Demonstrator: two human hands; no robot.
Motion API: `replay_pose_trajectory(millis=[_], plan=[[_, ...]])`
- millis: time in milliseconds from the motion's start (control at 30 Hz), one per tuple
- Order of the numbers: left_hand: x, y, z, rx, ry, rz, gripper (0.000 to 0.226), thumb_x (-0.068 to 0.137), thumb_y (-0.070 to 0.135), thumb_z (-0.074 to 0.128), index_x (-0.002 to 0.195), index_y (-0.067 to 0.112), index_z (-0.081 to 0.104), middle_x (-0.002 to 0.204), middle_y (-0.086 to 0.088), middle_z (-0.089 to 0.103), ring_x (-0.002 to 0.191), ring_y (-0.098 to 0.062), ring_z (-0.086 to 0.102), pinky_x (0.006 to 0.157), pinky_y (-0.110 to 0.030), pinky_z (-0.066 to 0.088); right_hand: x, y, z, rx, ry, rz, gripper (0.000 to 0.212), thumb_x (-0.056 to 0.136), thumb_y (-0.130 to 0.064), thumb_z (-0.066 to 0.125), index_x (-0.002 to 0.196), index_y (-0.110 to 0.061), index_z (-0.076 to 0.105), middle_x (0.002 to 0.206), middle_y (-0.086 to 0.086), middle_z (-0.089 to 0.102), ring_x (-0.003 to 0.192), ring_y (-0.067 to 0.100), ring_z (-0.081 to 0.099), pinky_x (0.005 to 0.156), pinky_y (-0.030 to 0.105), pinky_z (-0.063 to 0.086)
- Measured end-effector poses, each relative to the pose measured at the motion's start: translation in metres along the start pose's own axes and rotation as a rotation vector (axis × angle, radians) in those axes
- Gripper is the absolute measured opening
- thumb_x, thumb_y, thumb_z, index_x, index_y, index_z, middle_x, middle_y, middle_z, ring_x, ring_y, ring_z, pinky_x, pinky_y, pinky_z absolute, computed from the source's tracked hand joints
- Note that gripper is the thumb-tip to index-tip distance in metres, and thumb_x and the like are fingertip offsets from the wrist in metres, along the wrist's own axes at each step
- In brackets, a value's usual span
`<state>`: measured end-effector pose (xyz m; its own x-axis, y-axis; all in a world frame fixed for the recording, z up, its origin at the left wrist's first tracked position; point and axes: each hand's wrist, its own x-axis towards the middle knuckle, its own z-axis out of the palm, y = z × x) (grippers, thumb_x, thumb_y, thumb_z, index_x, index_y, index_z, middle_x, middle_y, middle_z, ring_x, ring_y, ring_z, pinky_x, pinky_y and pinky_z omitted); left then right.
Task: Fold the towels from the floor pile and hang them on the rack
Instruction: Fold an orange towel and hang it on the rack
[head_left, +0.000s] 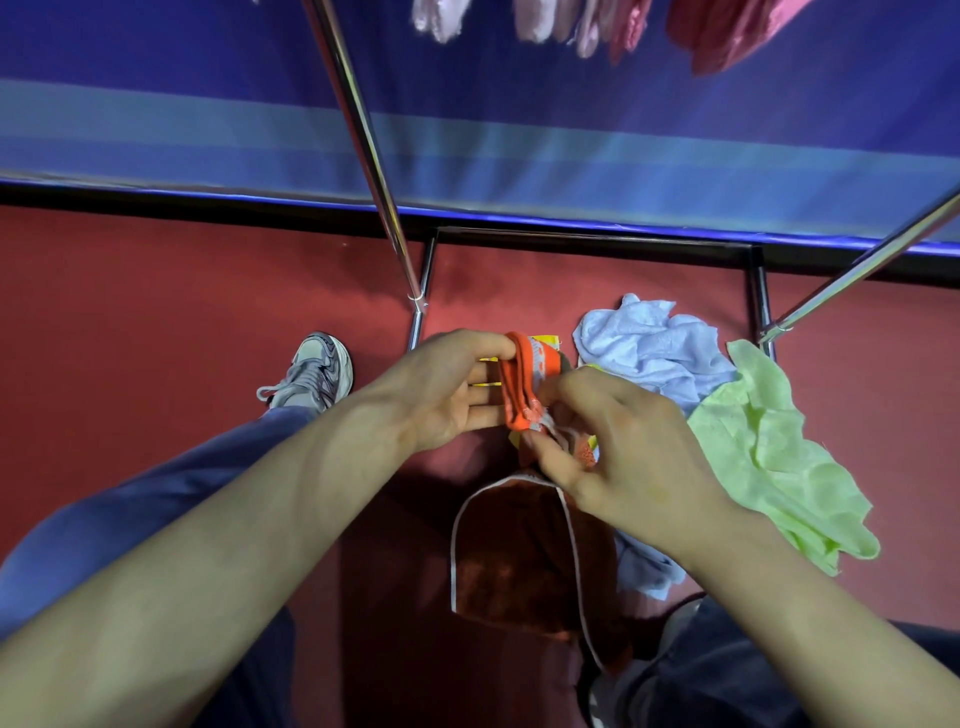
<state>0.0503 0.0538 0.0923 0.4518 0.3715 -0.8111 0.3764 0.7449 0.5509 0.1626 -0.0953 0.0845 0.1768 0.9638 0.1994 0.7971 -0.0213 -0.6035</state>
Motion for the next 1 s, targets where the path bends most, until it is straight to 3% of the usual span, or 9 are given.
replay_pose_trajectory(millis=[167, 333, 500, 600, 800, 1000], plan=[[-0.0007, 0.0010, -0.0002, 0.035, -0.006, -0.017, 0.024, 0.095, 0.015, 0.054, 0.111, 0.003, 0.068, 0.092, -0.011, 0.073, 0.070, -0.020, 0.072, 0.059, -0.030, 0.059, 0.0011, 0.0011, -0.0016, 0.006, 0.007, -0.017, 0.016, 0.091, -0.031, 0.061, 0.098, -0.016, 0.063, 0.079, -0.006, 0.056, 0.071, 0.017, 0.057, 0.061, 0.038, 0.050], [0.0017, 0.0015, -0.0010, 0.045, 0.010, -0.022, 0.025, 0.095, 0.017, 0.053, 0.113, 0.006, 0.066, 0.089, -0.009, 0.072, 0.071, -0.019, 0.070, 0.078, -0.039, 0.059, 0.0007, 0.0016, -0.0024, -0.024, 0.012, -0.053, 0.015, 0.092, -0.028, 0.057, 0.090, -0.014, 0.063, 0.078, -0.004, 0.057, 0.069, 0.019, 0.058, 0.057, 0.039, 0.050], [0.0009, 0.0005, -0.0008, 0.050, 0.004, -0.028, 0.032, 0.094, 0.017, 0.055, 0.120, 0.002, 0.066, 0.105, -0.017, 0.074, 0.084, -0.023, 0.071, 0.066, -0.033, 0.061, 0.0014, 0.0001, -0.0002, 0.056, 0.006, -0.007, 0.014, 0.089, -0.029, 0.060, 0.086, -0.015, 0.060, 0.080, -0.005, 0.055, 0.070, 0.014, 0.054, 0.062, 0.037, 0.049], [-0.0009, 0.0006, -0.0001, 0.037, -0.010, -0.018, 0.025, 0.095, 0.016, 0.055, 0.111, 0.004, 0.069, 0.095, -0.012, 0.075, 0.079, -0.020, 0.071, 0.061, -0.029, 0.059, 0.0013, -0.0016, 0.0010, 0.130, 0.008, 0.051, 0.018, 0.084, -0.031, 0.068, 0.089, -0.016, 0.058, 0.080, -0.009, 0.056, 0.068, 0.007, 0.051, 0.065, 0.033, 0.049], [-0.0018, -0.0012, 0.0010, 0.048, -0.024, -0.001, 0.020, 0.095, 0.014, 0.056, 0.106, 0.007, 0.071, 0.096, -0.012, 0.073, 0.075, -0.021, 0.073, 0.059, -0.029, 0.058, 0.0009, -0.0006, 0.0009, 0.184, -0.028, 0.102, 0.036, 0.083, -0.037, 0.070, 0.113, -0.023, 0.057, 0.085, -0.011, 0.063, 0.073, 0.010, 0.060, 0.070, 0.033, 0.052], [-0.0023, -0.0008, 0.0007, 0.039, -0.032, 0.036, 0.023, 0.094, 0.010, 0.057, 0.113, 0.014, 0.069, 0.095, -0.011, 0.073, 0.076, -0.022, 0.073, 0.062, -0.031, 0.059, 0.0005, 0.0014, 0.0038, 0.151, -0.021, 0.062, 0.019, 0.087, -0.027, 0.069, 0.104, -0.020, 0.063, 0.085, -0.010, 0.061, 0.075, 0.009, 0.059, 0.069, 0.033, 0.051]])
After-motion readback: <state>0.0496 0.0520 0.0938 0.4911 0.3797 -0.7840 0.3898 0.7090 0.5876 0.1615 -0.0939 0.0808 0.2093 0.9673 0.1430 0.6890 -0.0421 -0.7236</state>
